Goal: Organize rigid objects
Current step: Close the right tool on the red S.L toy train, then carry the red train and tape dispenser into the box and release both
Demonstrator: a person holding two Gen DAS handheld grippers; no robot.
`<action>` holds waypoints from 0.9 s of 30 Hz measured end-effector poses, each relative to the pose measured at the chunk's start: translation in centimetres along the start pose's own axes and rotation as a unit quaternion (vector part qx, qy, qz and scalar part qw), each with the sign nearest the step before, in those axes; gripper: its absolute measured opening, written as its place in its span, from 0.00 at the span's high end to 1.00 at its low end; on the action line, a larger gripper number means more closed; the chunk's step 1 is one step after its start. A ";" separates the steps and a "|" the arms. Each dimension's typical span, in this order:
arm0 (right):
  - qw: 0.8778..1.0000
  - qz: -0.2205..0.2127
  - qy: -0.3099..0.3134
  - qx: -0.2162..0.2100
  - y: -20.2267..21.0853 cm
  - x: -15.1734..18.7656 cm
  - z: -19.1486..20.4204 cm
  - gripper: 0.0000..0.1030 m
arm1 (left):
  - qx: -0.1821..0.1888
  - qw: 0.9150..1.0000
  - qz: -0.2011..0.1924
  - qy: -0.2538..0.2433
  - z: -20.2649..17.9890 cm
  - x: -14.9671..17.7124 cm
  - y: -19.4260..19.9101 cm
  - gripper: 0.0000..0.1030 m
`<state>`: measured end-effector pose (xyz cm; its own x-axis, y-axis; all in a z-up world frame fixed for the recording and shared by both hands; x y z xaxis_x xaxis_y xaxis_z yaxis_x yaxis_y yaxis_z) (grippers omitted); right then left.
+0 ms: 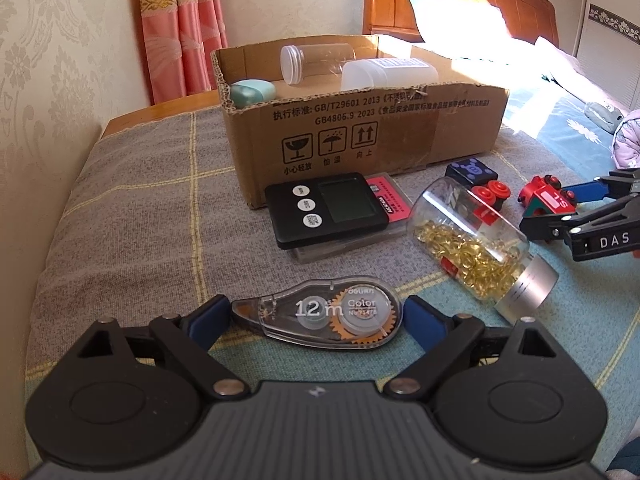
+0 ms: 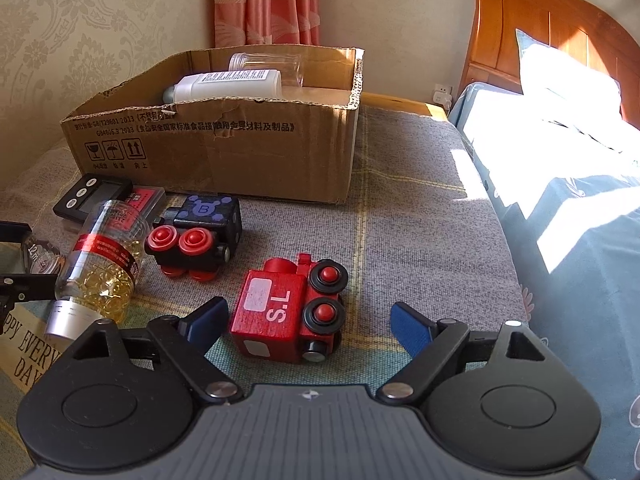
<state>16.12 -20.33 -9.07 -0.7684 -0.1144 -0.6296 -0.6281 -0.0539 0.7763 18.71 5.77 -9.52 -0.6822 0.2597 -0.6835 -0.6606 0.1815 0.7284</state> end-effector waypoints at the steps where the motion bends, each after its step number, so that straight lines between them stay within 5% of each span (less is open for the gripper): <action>1: 1.000 -0.001 0.001 -0.001 0.0 0.0 0.1 0.14 | -0.001 1.000 0.000 0.002 0.0 0.0 0.1 0.09; 15: 1.000 0.000 0.017 -0.010 0.4 -0.6 1.2 0.46 | 0.000 1.000 0.014 0.004 -0.4 -0.1 0.3 0.13; 27: 0.999 0.015 0.046 -0.012 1.1 -0.8 1.4 0.47 | -0.006 1.000 0.019 -0.001 -0.7 -0.6 1.7 0.13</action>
Point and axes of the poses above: each gripper's, at about its wrist camera, not at the fingertips, and y roughly against the way its jaws point, z to its left, x to its underside, the point moved 1 cm from there along -y, roughly the way its jaws point, and after that the axes turned 4 degrees about -x, right-handed, at the moved point
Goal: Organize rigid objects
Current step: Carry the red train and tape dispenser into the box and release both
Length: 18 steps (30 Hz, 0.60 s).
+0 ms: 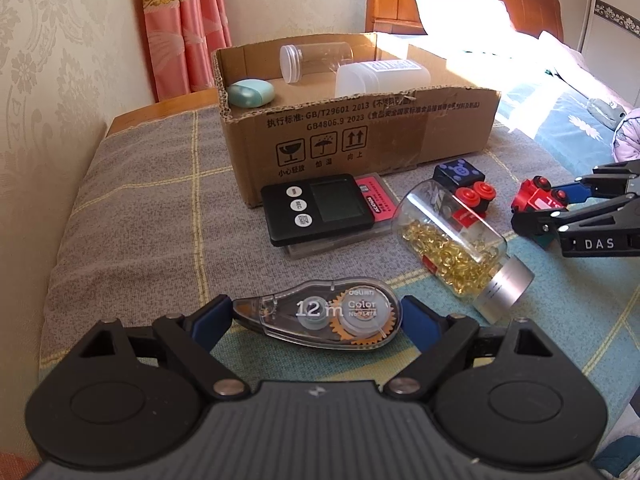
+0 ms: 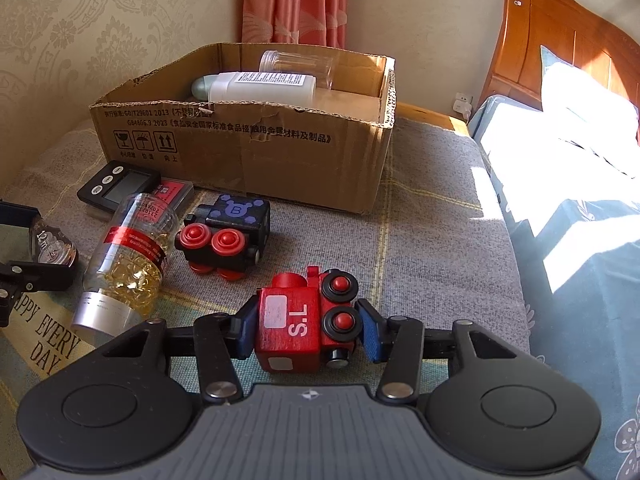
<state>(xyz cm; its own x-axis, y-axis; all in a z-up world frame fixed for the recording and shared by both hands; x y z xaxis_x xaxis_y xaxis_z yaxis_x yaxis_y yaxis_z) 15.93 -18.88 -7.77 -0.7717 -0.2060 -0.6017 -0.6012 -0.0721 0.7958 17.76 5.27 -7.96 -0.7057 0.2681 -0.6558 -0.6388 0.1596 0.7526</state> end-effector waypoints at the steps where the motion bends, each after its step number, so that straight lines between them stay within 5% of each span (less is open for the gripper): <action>1: 1.000 0.001 0.005 -0.003 0.2 -0.1 0.0 0.47 | -0.001 1.000 -0.001 -0.001 0.0 -0.1 0.2 0.13; 10: 0.998 -0.029 0.050 -0.013 3.5 -3.5 -1.1 0.47 | 0.001 1.000 -0.024 -0.007 -0.2 -1.6 1.9 0.13; 18: 0.993 -0.094 0.068 -0.011 3.9 -10.4 -2.5 0.47 | 0.000 0.999 -0.050 -0.009 -0.3 -3.6 2.9 0.13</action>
Point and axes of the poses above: each gripper's, at about its wrist camera, not at the fingertips, and y roughly against the way its jaws point, z to its left, x to its underside, the point moved 1 cm from there along -y, roughly the way its jaws point, and after that the axes turned 4 degrees about -x, right-handed, at the moved point
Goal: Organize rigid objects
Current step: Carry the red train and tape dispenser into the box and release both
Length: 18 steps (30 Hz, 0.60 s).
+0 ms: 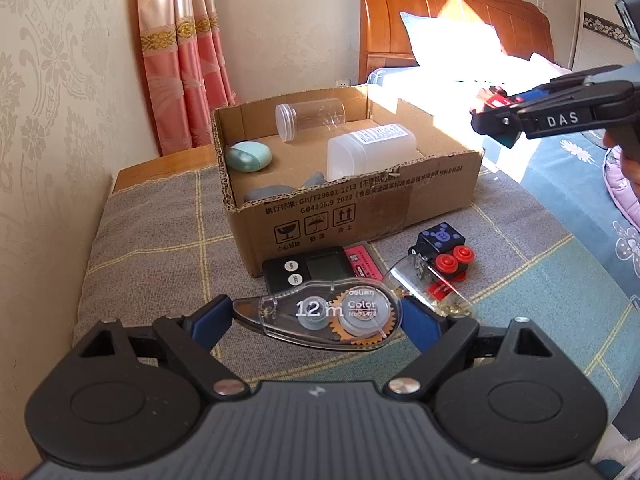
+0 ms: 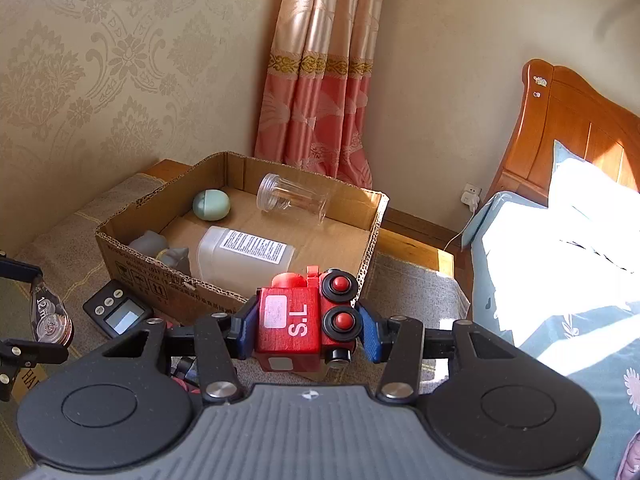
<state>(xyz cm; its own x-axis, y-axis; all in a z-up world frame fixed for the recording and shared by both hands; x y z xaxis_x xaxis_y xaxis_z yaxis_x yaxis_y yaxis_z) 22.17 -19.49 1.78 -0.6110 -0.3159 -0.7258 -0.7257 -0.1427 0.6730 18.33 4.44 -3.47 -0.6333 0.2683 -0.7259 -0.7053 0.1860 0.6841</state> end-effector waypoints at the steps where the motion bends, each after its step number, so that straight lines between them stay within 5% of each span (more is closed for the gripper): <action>1: 1.000 -0.003 -0.004 -0.002 -0.6 -0.7 -0.3 0.47 | 0.000 1.000 -0.003 -0.001 0.0 -0.2 0.1 0.13; 4: 1.000 -0.003 -0.018 -0.008 -2.4 -1.9 -1.0 0.42 | -0.002 1.000 -0.013 -0.006 -0.1 -1.0 0.4 0.13; 6: 1.000 -0.001 -0.030 -0.008 -3.3 -2.2 -1.3 0.21 | -0.004 1.000 -0.019 -0.011 -0.1 -1.5 0.6 0.13; 10: 0.999 -0.011 -0.038 -0.015 -2.7 -1.4 -0.9 0.00 | -0.006 0.999 -0.032 -0.014 0.1 -2.7 0.6 0.13; 18: 0.998 0.022 -0.062 0.003 0.1 1.4 0.7 0.00 | -0.008 0.999 -0.049 -0.017 0.6 -6.1 -0.6 0.13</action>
Point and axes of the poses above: each gripper's, at about its wrist camera, not at the fingertips, and y roughly against the way its jaws point, z to its left, x to its underside, the point moved 1 cm from there along -y, roughly the way its jaws point, and after that the axes turned 4 degrees about -x, right-handed, at the moved point
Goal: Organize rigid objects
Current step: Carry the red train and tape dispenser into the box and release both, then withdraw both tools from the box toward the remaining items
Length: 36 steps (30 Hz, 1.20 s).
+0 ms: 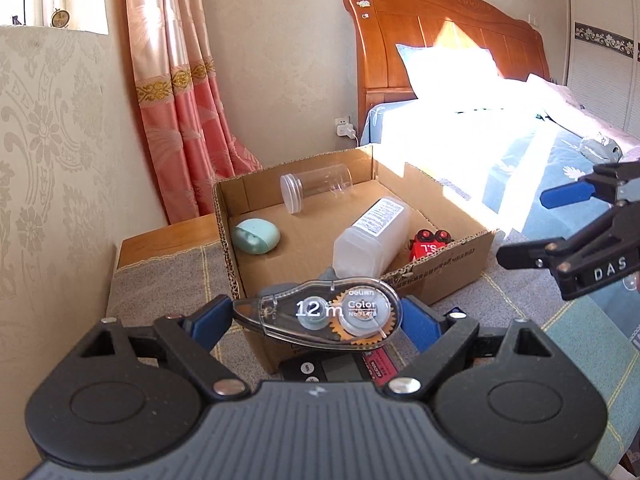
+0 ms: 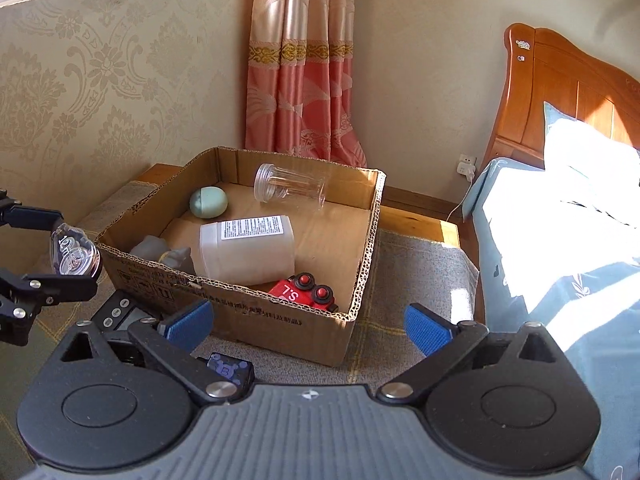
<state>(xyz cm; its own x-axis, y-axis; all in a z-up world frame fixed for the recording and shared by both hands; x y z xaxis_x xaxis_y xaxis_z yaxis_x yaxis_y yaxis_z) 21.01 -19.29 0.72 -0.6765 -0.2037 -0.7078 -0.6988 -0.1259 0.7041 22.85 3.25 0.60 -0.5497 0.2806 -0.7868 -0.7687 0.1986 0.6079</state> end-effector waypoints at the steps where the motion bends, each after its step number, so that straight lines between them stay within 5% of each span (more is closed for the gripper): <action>1: 1.000 0.003 -0.003 0.003 0.2 0.3 0.2 0.00 | 0.002 1.000 -0.001 0.001 0.2 -0.6 -0.3 0.13; 13: 0.999 0.024 -0.037 0.006 0.9 2.5 0.8 0.00 | 0.006 1.000 0.006 0.003 -0.9 -7.6 -7.6 0.13; 22: 0.997 0.022 -0.067 0.021 1.1 3.3 -1.6 0.00 | -0.005 0.999 0.042 0.013 -1.9 -9.6 -13.8 0.13; 26: 0.997 0.020 -0.077 0.024 1.0 3.6 -2.3 0.00 | -0.012 0.999 0.040 0.028 -1.7 -9.9 -13.8 0.03; 36: 0.996 0.019 -0.082 0.027 1.9 3.7 -2.1 0.00 | -0.049 0.999 0.018 0.007 -1.5 -8.8 -8.5 0.01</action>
<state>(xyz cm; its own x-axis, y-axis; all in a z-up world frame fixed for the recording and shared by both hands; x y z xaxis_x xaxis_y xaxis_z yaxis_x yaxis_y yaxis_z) 17.67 -22.29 -0.50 -0.7286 -0.0455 -0.6834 -0.6804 -0.0674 0.7298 33.73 -2.35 2.21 -0.5809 0.2724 -0.7670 -0.7768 0.0960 0.6224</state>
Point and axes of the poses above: each gripper's, at about its wrist camera, not at the fingertips, and y roughly against the way its jaws point, z to its left, x to its underside, the point moved 1 cm from there along -y, roughly the way its jaws point, and after that the axes turned 4 degrees about -x, right-handed, at the moved point
